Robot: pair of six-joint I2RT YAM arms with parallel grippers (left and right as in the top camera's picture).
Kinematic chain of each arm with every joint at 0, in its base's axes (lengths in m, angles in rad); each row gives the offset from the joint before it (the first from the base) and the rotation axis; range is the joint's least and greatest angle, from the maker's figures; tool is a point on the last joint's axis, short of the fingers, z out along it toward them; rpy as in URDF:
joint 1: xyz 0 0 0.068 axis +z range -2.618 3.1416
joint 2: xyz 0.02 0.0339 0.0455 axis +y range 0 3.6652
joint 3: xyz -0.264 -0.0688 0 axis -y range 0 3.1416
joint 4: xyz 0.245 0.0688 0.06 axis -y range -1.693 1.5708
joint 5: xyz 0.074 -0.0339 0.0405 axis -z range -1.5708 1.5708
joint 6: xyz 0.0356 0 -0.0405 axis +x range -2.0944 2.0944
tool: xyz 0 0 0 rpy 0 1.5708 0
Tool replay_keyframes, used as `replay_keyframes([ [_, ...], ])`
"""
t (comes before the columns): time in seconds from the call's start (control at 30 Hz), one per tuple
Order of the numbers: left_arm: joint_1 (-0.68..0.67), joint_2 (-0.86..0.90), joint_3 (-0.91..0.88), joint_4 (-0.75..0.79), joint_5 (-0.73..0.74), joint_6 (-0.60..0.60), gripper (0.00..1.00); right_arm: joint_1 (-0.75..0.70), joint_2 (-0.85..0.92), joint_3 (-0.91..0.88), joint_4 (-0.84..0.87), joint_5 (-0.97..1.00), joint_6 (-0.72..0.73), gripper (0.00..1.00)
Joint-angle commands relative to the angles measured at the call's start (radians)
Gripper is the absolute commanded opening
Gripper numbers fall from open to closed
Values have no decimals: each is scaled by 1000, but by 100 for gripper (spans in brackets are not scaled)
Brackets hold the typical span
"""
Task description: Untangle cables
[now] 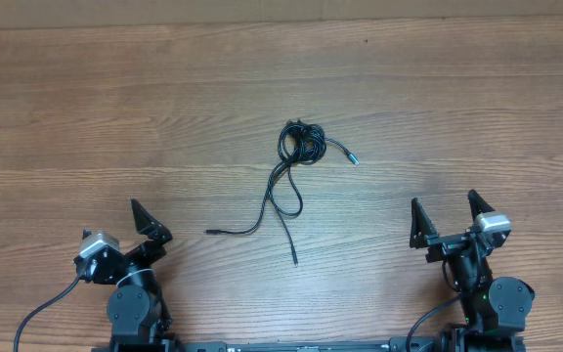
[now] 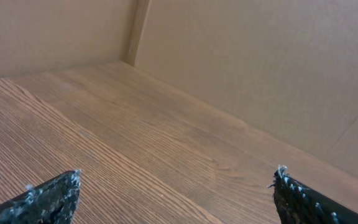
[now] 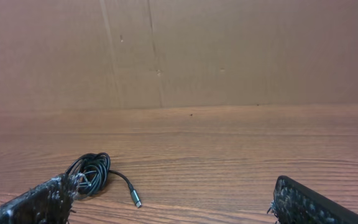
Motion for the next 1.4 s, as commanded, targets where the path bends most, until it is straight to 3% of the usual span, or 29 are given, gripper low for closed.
replay_keyframes([
  [0.0, 10, -6, -4, 15, 11, -7, 99, 3, -5, -10, 7, 9, -1, 100],
  [0.27, 10, -6, -4, 105, -26, -6, 99, 3, -5, -10, 7, 9, -1, 100],
  [0.7, 10, -6, -4, 619, -8, -6, 99, 3, -5, -10, 7, 9, -1, 100],
  [0.97, 10, -6, -2, 860, 130, -6, 99, 3, -5, -10, 7, 9, -1, 100],
  [1.17, 10, -6, 49, 747, 261, -2, 99, 3, -5, -10, 7, 9, -1, 100],
  [1.37, 10, 5, 257, 311, 328, 22, 100, 3, -5, -10, 7, 9, -1, 100],
])
